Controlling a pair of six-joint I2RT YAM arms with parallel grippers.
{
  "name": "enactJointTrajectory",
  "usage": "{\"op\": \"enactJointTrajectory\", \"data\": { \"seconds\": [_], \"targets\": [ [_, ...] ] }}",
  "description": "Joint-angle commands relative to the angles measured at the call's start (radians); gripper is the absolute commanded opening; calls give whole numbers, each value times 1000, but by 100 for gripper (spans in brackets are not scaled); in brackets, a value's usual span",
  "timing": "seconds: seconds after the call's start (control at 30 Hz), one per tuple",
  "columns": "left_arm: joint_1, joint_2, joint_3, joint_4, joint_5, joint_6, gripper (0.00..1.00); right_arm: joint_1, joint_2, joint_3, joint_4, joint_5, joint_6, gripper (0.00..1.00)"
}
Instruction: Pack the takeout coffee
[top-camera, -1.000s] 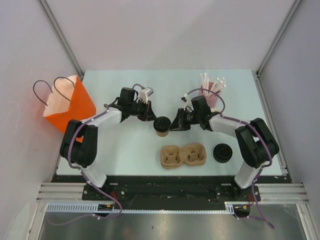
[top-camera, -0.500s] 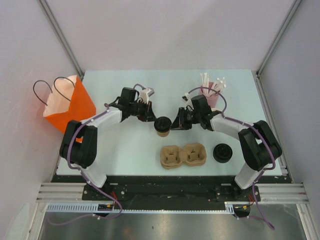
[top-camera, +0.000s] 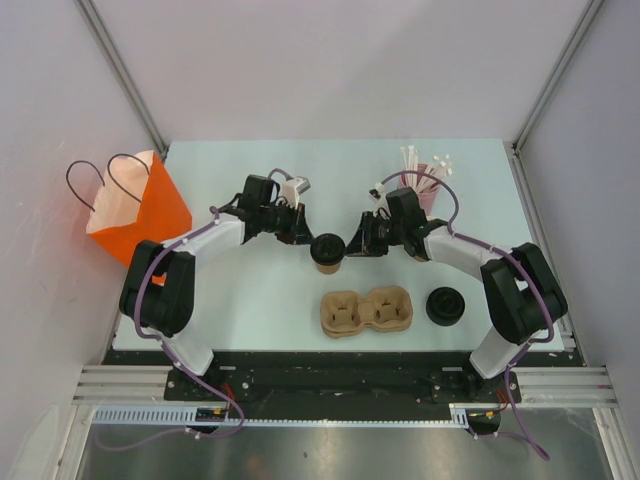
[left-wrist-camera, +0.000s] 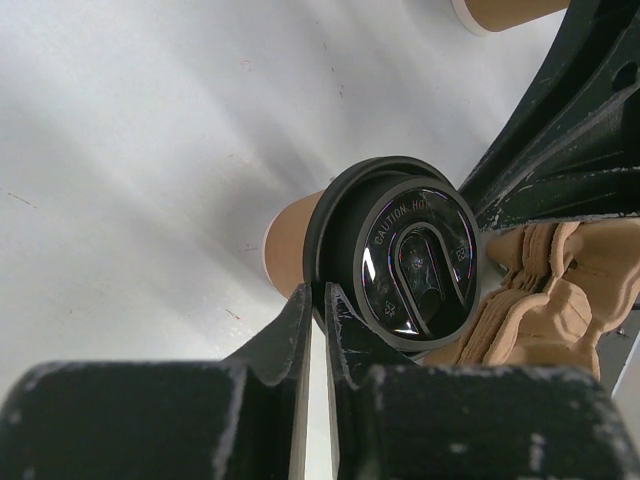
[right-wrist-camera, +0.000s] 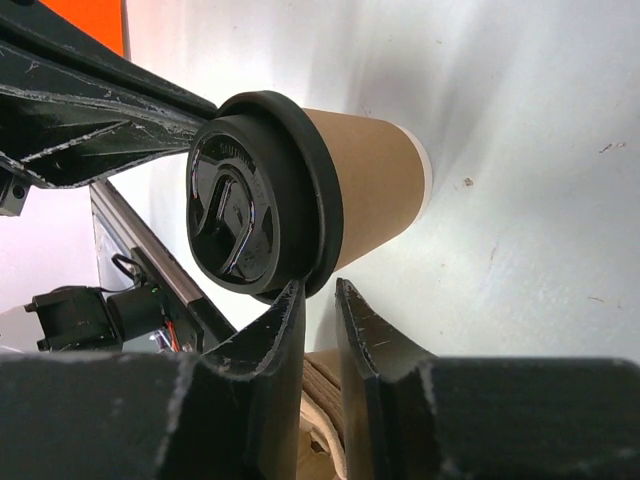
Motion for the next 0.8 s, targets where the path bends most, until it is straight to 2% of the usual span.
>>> {"op": "enactJointTrajectory", "data": {
  "seconds": [0.0,0.17,0.33,0.67,0.77],
  "targets": [
    [-26,-11,-11,-74,29,12,11,-19,1,24,20,54,-6,22],
    [-26,-5,-14,-76,43,8,13,-13,30,23,54,31,17,26],
    [-26,4,-23,-76,46,8,14,1,79,24,61,16,33,25],
    [-31,59,-84,-74,81,-15,13,56,175,-14,61,37,21,1],
    [-32,69,-99,-73,77,-14,11,56,172,-57,60,62,25,0]
  ]
}}
